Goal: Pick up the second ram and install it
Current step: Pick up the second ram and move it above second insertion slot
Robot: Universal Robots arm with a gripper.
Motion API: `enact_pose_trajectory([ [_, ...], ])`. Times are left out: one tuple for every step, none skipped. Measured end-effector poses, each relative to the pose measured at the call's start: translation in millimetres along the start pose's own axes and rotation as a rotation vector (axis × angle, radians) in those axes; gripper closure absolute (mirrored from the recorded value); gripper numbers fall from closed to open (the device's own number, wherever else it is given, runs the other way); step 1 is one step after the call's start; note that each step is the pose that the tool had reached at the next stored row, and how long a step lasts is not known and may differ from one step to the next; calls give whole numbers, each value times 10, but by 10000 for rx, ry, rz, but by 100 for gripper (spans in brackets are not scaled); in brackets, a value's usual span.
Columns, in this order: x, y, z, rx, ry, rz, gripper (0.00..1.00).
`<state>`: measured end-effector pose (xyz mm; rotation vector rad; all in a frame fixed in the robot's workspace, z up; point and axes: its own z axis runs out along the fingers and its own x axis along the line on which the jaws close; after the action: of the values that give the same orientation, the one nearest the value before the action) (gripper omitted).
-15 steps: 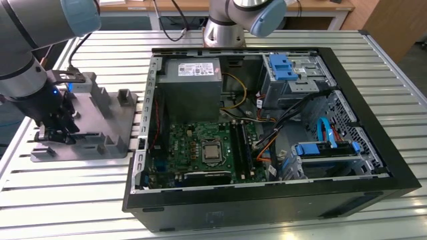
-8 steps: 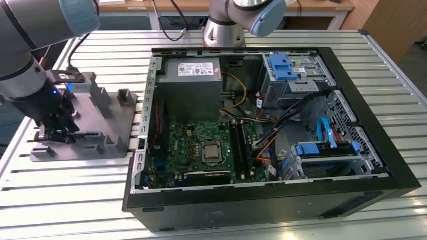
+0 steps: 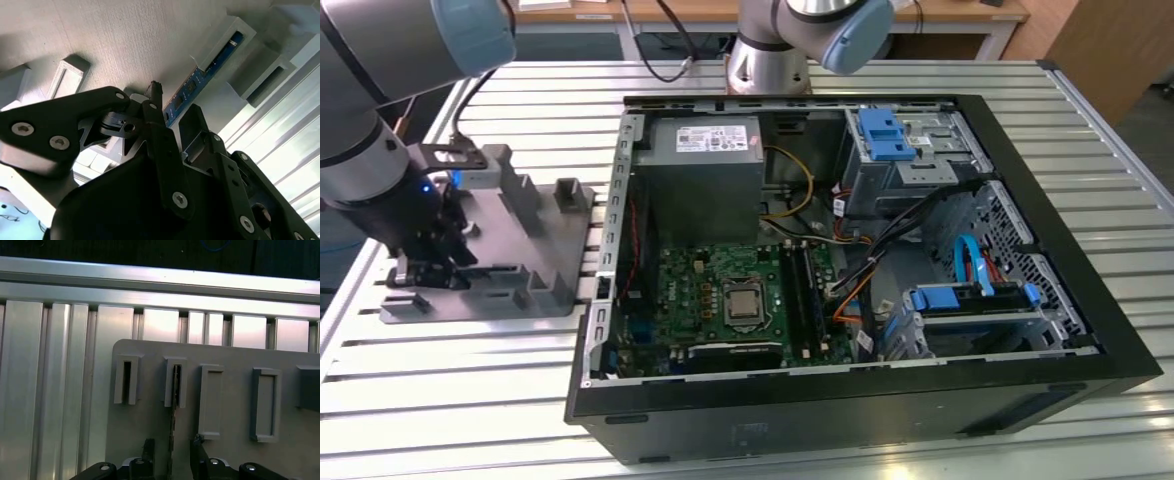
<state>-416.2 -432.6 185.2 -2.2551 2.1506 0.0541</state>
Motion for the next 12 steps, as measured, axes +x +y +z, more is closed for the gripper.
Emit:
enact_pose_trajectory([
  [10, 1, -1, 0, 0, 0, 59],
  [17, 1, -1, 0, 0, 0, 59],
  [19, 1, -1, 0, 0, 0, 59],
  [19, 0, 0, 1, 0, 1, 59],
  [19, -1, 0, 2, -1, 2, 59],
  [20, -2, 1, 1, 0, 1, 59],
  [19, -4, 1, 1, -1, 0, 59],
  [19, -5, 1, 0, 0, 0, 59],
  [18, -5, 1, 0, 0, 0, 59],
  [18, -6, 1, 0, 1, -1, 59],
  [17, -6, 1, 0, 4, -1, 59],
  [17, -6, 1, 0, 4, -2, 59],
])
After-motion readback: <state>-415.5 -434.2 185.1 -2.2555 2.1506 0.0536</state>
